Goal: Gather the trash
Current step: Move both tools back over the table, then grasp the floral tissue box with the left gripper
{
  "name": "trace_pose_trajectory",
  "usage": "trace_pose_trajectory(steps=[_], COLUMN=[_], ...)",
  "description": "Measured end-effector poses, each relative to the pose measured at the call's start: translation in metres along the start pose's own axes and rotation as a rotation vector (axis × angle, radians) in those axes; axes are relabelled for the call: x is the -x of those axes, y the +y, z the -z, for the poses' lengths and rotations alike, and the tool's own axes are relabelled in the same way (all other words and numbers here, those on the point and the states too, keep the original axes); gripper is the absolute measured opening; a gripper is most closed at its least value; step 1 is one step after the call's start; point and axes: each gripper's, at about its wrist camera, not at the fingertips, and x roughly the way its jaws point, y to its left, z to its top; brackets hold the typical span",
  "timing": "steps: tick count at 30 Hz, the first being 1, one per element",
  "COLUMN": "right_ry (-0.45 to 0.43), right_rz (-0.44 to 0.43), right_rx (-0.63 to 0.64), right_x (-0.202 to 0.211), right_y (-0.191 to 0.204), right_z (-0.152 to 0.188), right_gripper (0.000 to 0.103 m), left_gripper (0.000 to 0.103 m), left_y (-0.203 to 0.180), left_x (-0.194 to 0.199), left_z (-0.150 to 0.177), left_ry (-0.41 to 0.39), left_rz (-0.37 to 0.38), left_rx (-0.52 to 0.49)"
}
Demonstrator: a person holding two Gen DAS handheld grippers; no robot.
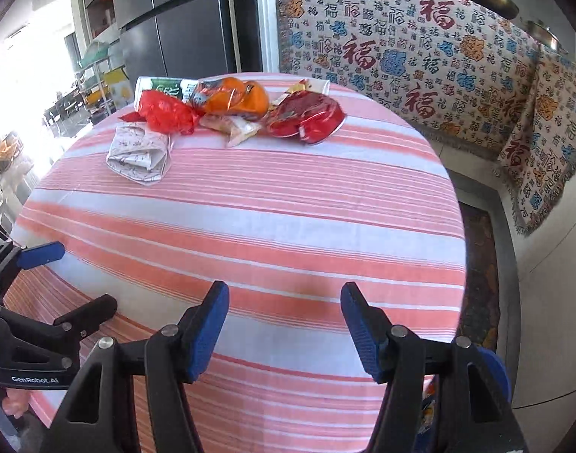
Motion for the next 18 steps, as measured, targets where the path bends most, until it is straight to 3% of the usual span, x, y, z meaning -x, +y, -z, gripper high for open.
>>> trace_pose_trajectory(steps=[8, 14, 18], right_ry=[0.022, 0.016, 0.010], right_rz=[0.010, 0.014, 0.016], right_rx=[0.001, 0.013, 0.011], right_x=[-0.015, -0.017, -0.018], right_y=[0.004, 0.005, 0.006], right_z=[-0.003, -0.003, -0.004], right_gripper=[0.064, 0.065, 0.069], left_gripper=[0.102, 0.102, 0.102], left_y=[0.011, 0.030, 0.035], left_x=[-0.013, -0.024, -0.054], left_z=[-0.024, -0.078, -0.106], left_ry=[0.025, -0.003, 0.039], left_rz=[0.006, 0.083, 0.052], left_rx=[0.031, 0.232, 0.277])
